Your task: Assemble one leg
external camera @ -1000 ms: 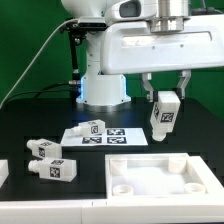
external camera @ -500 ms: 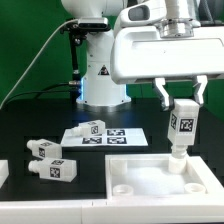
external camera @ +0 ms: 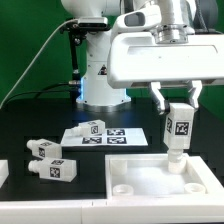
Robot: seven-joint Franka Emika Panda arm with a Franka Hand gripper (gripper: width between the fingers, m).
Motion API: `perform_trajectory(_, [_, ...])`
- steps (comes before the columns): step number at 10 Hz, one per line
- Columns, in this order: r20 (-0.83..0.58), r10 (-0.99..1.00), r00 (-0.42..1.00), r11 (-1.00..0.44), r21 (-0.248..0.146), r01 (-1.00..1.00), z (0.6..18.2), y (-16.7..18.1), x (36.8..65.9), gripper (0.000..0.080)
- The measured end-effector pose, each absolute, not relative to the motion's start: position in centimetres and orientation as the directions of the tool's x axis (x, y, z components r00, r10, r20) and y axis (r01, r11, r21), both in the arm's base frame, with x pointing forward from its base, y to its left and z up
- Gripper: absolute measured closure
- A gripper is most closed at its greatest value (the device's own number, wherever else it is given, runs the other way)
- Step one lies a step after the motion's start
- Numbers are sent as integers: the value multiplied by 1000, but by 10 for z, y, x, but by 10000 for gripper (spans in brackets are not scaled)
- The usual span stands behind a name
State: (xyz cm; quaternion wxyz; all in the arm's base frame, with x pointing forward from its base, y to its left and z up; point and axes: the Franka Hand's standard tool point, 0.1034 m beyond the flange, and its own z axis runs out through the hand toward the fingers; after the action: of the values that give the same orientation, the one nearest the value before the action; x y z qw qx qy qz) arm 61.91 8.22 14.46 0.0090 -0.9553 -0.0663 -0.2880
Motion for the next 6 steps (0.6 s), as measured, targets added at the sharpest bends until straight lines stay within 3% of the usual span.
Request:
perform_trajectory(3, [533,106,839,-991,-12,133,139,104,626,512])
perform_trajectory(6, [520,115,847,-990,-9,140,122,109,626,512])
